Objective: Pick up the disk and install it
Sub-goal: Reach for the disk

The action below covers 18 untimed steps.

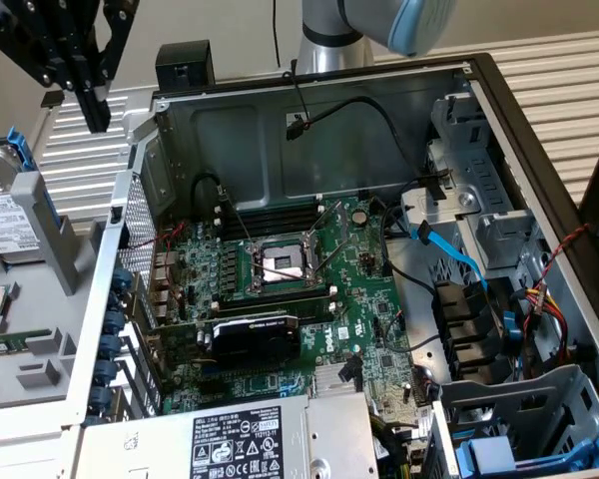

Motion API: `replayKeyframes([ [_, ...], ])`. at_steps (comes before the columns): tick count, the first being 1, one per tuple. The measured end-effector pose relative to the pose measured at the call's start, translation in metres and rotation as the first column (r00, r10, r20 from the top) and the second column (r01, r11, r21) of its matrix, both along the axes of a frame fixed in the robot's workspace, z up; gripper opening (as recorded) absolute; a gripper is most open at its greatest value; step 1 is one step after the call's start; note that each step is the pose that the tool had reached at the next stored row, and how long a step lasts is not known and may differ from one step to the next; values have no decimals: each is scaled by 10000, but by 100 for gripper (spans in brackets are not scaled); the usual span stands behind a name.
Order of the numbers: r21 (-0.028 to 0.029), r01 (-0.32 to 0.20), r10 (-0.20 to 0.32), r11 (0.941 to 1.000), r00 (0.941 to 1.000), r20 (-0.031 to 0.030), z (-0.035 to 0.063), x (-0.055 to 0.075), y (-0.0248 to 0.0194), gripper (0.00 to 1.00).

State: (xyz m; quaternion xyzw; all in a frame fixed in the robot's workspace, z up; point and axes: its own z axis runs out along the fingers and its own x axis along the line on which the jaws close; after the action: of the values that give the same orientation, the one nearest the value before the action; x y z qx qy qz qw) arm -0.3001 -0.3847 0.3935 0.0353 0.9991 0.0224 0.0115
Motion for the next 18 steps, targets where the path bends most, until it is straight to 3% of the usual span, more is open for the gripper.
replayKeyframes([
  [6, 0, -1, 1, 10000, 10000, -4, 0, -48, 0, 15],
  [14, 0, -23, 23, 10000, 10000, -18, -1, -356, 4, 15],
  [18, 0, -125, 125, 9999, 9999, -57, -1, -373, 57, 15],
])
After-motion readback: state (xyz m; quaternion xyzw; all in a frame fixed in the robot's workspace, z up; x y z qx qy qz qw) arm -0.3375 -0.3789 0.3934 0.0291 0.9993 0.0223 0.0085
